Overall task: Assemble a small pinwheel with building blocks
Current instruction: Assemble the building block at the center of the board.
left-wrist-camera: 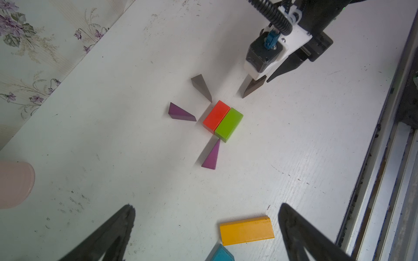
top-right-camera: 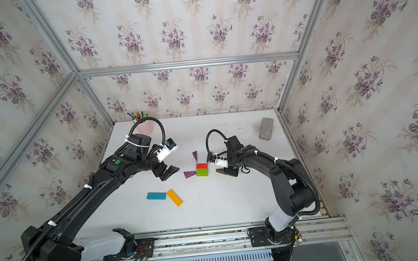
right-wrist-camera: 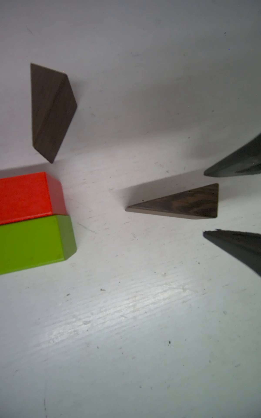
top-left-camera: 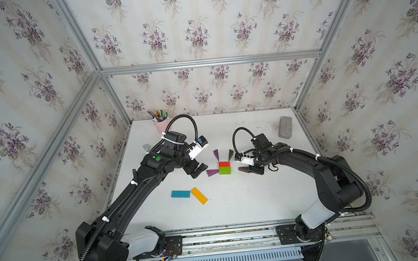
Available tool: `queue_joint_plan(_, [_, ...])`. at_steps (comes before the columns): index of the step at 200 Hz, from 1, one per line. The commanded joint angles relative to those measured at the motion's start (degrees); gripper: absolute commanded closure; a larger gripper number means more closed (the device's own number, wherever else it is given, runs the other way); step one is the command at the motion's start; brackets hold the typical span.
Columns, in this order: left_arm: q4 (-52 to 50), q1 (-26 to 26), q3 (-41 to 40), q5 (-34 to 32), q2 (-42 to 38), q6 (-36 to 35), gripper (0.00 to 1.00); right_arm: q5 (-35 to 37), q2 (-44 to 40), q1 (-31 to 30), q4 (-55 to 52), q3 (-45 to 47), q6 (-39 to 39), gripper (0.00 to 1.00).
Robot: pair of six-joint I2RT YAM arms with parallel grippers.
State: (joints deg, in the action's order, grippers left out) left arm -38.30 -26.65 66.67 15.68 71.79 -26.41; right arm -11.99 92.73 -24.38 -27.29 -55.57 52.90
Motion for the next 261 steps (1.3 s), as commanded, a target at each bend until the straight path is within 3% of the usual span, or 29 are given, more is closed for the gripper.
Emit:
queue_joint_plan(1, [-0.2,0.0,0.4,0.1,0.1,-0.4,0.0,-0.9,-0.1,-0.1,-0.8,-0.1,1.8,0.6])
queue_joint_plan(139, [-0.2,0.2,0.5,-0.2,0.5,-0.2,0.0,1.7,4.2,-0.8,1.5,-1.6,3.6,0.61])
queue_joint_plan(224, [-0.2,0.2,0.6,-0.5,0.4,-0.1,0.0,1.2,4.9,-1.0,0.5,-1.9,3.5,0.79])
queue_joint_plan(261, [-0.3,0.3,0.6,-0.5,0.4,0.0,0.0,0.4,4.6,-1.0,0.4,-1.5,3.4,0.8])
